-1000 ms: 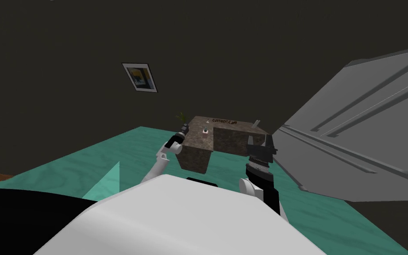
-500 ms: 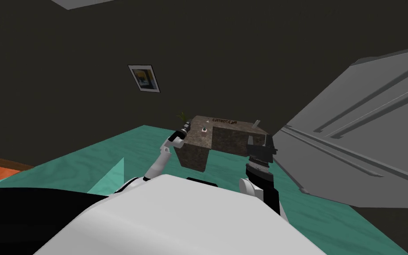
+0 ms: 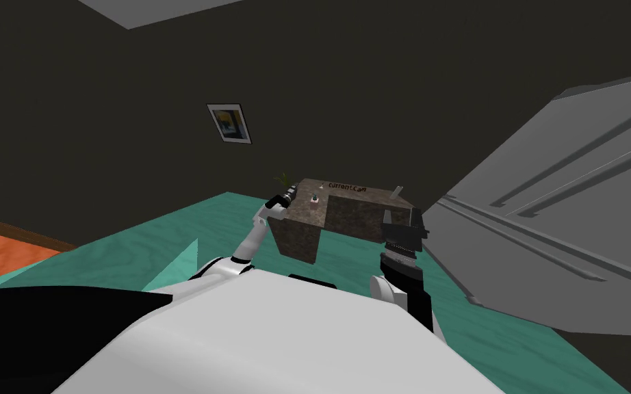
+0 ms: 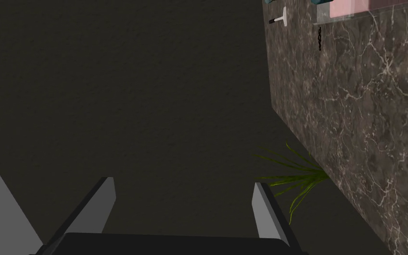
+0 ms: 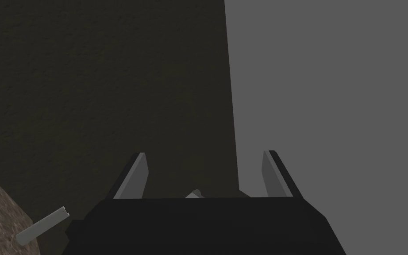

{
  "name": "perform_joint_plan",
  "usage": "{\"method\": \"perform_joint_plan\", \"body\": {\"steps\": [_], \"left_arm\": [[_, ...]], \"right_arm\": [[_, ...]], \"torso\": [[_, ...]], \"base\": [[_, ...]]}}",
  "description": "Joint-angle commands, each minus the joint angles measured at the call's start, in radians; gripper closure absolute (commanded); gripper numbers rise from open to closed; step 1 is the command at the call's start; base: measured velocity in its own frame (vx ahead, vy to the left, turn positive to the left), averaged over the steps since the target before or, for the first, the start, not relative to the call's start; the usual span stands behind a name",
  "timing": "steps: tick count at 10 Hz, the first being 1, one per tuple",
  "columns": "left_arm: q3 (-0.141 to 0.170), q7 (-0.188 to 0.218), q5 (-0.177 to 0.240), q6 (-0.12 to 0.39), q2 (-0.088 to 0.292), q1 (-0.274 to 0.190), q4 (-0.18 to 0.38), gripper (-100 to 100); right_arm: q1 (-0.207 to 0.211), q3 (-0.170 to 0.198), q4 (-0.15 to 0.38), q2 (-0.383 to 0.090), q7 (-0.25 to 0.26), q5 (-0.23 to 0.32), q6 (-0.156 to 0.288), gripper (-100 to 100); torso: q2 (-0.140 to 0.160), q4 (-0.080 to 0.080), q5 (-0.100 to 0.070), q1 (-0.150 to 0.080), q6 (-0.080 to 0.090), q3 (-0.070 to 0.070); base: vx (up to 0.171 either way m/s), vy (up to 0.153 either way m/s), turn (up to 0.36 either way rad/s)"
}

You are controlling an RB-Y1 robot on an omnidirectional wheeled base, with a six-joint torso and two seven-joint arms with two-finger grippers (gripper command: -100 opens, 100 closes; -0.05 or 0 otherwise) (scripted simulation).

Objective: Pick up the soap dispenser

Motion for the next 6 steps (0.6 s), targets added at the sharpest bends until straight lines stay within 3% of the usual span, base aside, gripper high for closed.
{"method": "perform_joint_plan", "body": {"steps": [1, 2, 4, 5, 6], "left_arm": [[0.004, -0.006, 0.003, 0.05, -0.001, -0.046, 0.024, -100], [0.01, -0.014, 0.013, 0.078, 0.006, -0.081, 0.07, -100], [0.01, -0.014, 0.013, 0.114, 0.006, -0.106, 0.075, -100], [0.017, -0.021, 0.022, 0.155, 0.011, -0.151, 0.121, -100], [0.017, -0.021, 0.022, 0.173, 0.011, -0.165, 0.126, -100]], "right_arm": [[0.0, 0.0, 0.0, 0.0, 0.0, 0.0, 0.0, 0], [0.0, 0.0, 0.0, 0.0, 0.0, 0.0, 0.0, 0], [0.0, 0.0, 0.0, 0.0, 0.0, 0.0, 0.0, 0], [0.0, 0.0, 0.0, 0.0, 0.0, 0.0, 0.0, 0], [0.0, 0.0, 0.0, 0.0, 0.0, 0.0, 0.0, 0]], "torso": [[0.0, 0.0, 0.0, 0.0, 0.0, 0.0], [0.0, 0.0, 0.0, 0.001, 0.0, 0.0], [0.0, 0.0, 0.0, 0.001, 0.0, 0.0], [-0.001, 0.0, 0.001, 0.003, 0.0, -0.001], [-0.001, 0.0, 0.001, 0.003, 0.0, -0.001]], "base": [[-0.037, -0.068, 0.055], [-0.038, -0.07, 0.086], [-0.02, -0.047, 0.011], [-0.023, -0.039, 0.074], [-0.02, -0.046, 0.043]]}}
